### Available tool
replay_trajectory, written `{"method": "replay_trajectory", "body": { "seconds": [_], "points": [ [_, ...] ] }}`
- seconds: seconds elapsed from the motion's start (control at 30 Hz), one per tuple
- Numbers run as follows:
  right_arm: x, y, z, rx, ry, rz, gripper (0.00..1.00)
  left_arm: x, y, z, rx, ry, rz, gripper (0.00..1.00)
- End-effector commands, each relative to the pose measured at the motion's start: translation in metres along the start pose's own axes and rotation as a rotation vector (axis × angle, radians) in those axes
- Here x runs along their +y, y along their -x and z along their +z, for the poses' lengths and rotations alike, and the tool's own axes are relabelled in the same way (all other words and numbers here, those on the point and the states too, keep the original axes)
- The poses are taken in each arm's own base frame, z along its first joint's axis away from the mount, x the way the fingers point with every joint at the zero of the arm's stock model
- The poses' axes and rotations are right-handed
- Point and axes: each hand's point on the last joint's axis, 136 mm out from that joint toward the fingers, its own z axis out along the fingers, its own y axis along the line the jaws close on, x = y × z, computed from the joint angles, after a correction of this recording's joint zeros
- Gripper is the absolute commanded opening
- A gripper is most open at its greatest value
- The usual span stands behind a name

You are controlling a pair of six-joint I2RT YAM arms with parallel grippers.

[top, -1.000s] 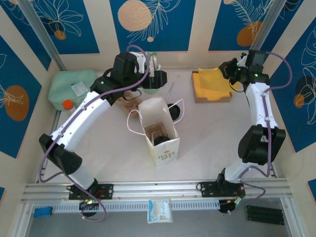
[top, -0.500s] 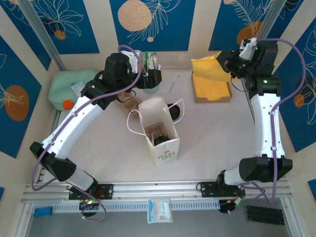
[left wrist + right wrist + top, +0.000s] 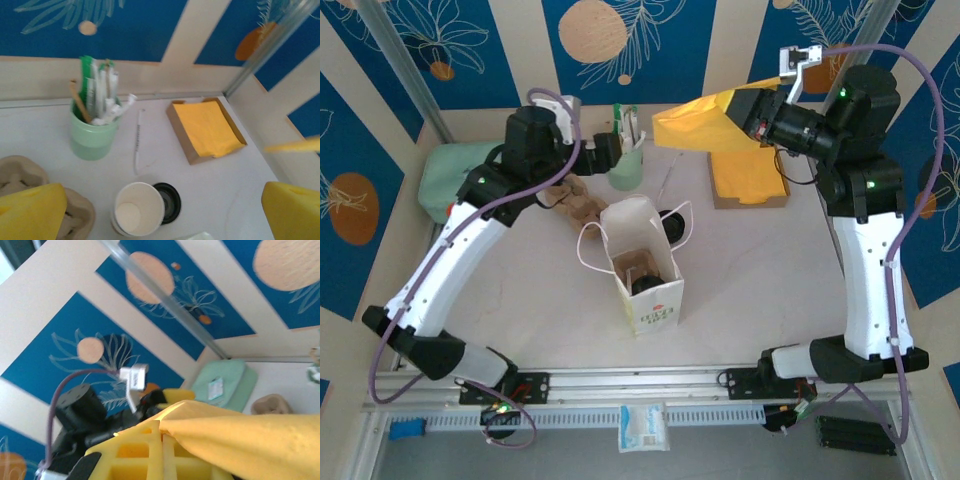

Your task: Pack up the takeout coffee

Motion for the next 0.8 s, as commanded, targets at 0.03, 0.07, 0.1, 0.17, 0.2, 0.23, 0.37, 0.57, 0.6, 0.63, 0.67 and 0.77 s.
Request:
{"method": "replay_trajectory", "body": {
  "seconds": [0.03,0.07,0.1,0.17,0.2,0.23,0.37,0.57,0.6,0.63,0.67,0.77],
  "points": [
    [0.037,-0.020,0.001,0.094,0.110,-0.032,0.00,0.014,0.026,-0.031,-0.082,0.045,0.018,0.99],
    [0.043,-0.024,0.003,0.112,0.130,-0.035,0.00,0.015,0.027,-0.033,-0.082,0.046,0.019,0.99],
    [0.049,-0.027,0.006,0.130,0.149,-0.038,0.00,0.014,0.028,-0.034,-0.082,0.044,0.020,0.99],
    [0.057,-0.034,0.011,0.164,0.176,-0.039,0.00,0.016,0.026,-0.037,-0.075,0.046,0.020,0.99],
    [0.060,-0.038,0.014,0.185,0.192,-0.035,0.00,0.016,0.025,-0.037,-0.071,0.047,0.021,0.99],
    [0.062,-0.041,0.017,0.203,0.205,-0.031,0.00,0.016,0.024,-0.038,-0.068,0.045,0.021,1.00],
    [0.072,-0.057,0.030,0.279,0.250,-0.028,0.00,0.014,0.016,-0.044,-0.046,0.020,0.021,0.99],
    [0.075,-0.084,0.051,0.398,0.283,-0.007,0.00,0.004,-0.008,-0.058,0.024,-0.064,0.015,0.99],
    [0.075,-0.089,0.054,0.416,0.288,-0.003,0.00,0.002,-0.013,-0.060,0.035,-0.082,0.009,0.99],
    [0.076,-0.091,0.056,0.428,0.292,-0.002,0.00,0.000,-0.016,-0.063,0.045,-0.100,0.005,0.99],
    [0.074,-0.095,0.059,0.443,0.290,0.004,0.00,-0.003,-0.021,-0.066,0.055,-0.120,-0.001,0.99],
    [0.069,-0.103,0.066,0.474,0.287,0.024,0.00,-0.008,-0.033,-0.072,0.084,-0.169,-0.023,0.99]
  ]
}}
